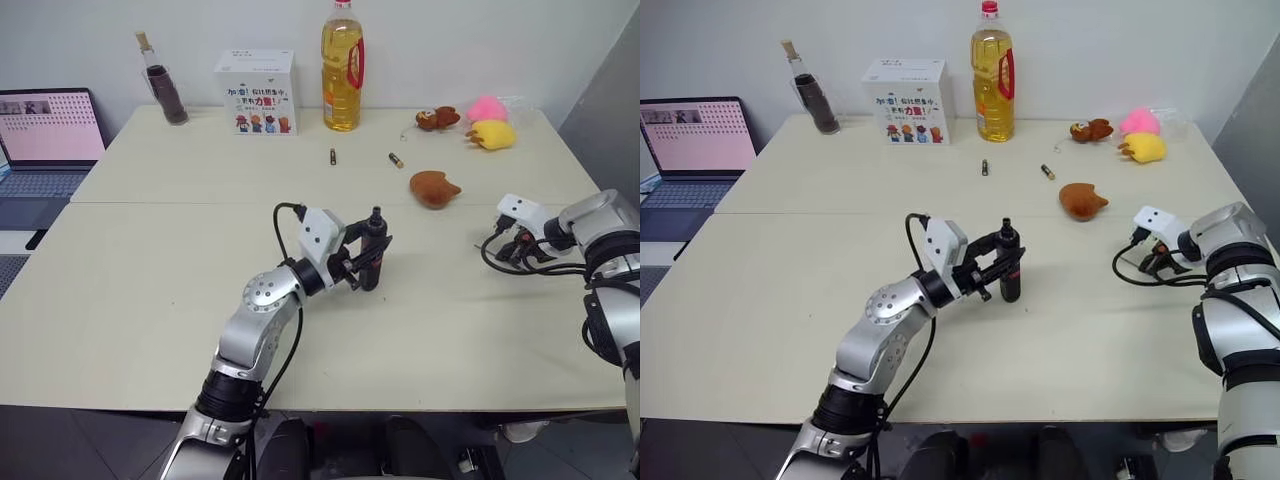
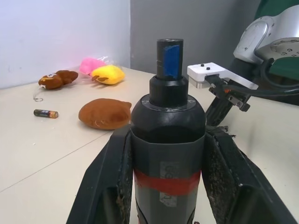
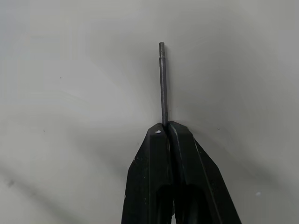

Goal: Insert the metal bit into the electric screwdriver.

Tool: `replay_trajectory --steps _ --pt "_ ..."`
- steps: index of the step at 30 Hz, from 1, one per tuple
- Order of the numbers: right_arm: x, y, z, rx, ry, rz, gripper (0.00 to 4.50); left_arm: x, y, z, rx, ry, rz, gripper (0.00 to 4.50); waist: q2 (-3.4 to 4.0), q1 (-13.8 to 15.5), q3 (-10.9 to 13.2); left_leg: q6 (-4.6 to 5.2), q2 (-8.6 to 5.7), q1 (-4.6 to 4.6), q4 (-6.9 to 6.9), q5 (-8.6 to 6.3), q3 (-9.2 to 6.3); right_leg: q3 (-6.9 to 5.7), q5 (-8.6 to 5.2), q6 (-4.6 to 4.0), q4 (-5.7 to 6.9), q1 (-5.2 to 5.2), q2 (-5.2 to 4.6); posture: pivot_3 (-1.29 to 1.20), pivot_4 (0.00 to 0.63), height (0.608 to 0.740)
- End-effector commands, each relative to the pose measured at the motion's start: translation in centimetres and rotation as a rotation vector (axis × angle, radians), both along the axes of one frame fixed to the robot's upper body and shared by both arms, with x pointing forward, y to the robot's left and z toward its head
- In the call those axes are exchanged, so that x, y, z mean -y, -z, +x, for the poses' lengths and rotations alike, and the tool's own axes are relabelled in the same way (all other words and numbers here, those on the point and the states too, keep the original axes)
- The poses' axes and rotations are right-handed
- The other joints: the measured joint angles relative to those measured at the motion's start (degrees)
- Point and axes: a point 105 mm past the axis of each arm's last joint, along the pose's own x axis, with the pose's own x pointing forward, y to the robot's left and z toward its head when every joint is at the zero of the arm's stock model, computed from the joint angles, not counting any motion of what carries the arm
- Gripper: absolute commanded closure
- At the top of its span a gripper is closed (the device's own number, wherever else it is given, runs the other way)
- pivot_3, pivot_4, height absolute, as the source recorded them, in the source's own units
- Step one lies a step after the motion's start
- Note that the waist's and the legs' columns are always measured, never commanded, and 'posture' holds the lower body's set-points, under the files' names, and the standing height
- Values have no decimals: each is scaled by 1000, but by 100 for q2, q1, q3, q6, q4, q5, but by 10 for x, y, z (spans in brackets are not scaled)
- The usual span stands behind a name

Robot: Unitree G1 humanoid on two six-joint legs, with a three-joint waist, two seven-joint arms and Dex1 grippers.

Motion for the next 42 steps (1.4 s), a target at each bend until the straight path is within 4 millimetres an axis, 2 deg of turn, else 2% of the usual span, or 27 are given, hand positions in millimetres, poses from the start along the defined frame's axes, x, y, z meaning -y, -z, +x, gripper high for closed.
replay_trajectory --steps 1,3,4,5,7,9,14,20,22,25,31,42 --pt "-30 -48 20 166 -18 227 4468 6 -3 -1 15 23 -3 2811 2 -12 1 0 0 0 -1 0 1 0 0 0 0 -1 0 0 150 740" --pt "-41 -61 23 215 -35 311 4468 6 -3 1 17 19 -4 2811 4 -15 1 0 0 1 -3 0 4 1 0 0 0 -2 2 0 150 740" --pt "-56 -79 28 310 -55 412 4468 5 -2 2 16 15 -4 2811 4 -10 2 0 0 1 -3 0 3 0 0 0 0 -3 2 0 150 740" --pt "-83 -110 28 438 -44 605 4468 4 -3 7 21 -3 -9 2811 4 -2 2 0 1 -1 -4 0 0 -2 0 0 0 -3 2 0 150 740" --pt "-108 -146 3 577 -31 826 4468 4 -8 13 27 -22 -29 2811 11 -15 -3 0 15 -9 -1 0 -26 0 1 0 -2 -4 1 0 150 740" --pt "-123 -161 -19 661 -22 898 4468 9 -17 15 36 -12 -64 2811 22 16 -2 0 15 -19 0 0 -49 -2 0 1 6 -9 -1 0 150 740" --pt "-136 -190 -45 816 78 1001 4468 28 -45 24 59 18 -161 2811 26 168 1 -1 -10 -25 8 1 -58 -17 1 4 10 -9 -13 0 150 740" --pt "-148 -195 -65 896 93 1034 4468 30 -41 35 78 2 -133 2811 27 83 0 1 -43 -23 -1 -1 -40 -9 11 20 -18 -9 -10 0 150 740" --pt "-160 -187 -69 879 53 1025 4468 31 -41 38 87 -5 -132 2811 27 29 0 2 -37 -23 -5 -1 -41 -9 11 20 -18 -12 -7 0 150 740" --pt "-169 -176 -69 866 54 1034 4468 31 -31 42 83 -20 -106 2811 27 -17 0 2 -30 -18 -10 -1 -40 -8 11 20 -18 -12 0 0 150 740" --pt "-185 -173 -71 851 40 1085 4468 28 -9 43 57 -58 -60 2811 29 -31 1 3 -26 -16 -15 -1 -39 -6 11 20 -19 -13 4 0 150 740" --pt "-197 -160 -76 794 12 1090 4468 23 -6 42 56 -71 -56 2811 29 -29 0 3 -18 -14 -15 -1 -40 -7 11 20 -19 -11 5 0 150 740"
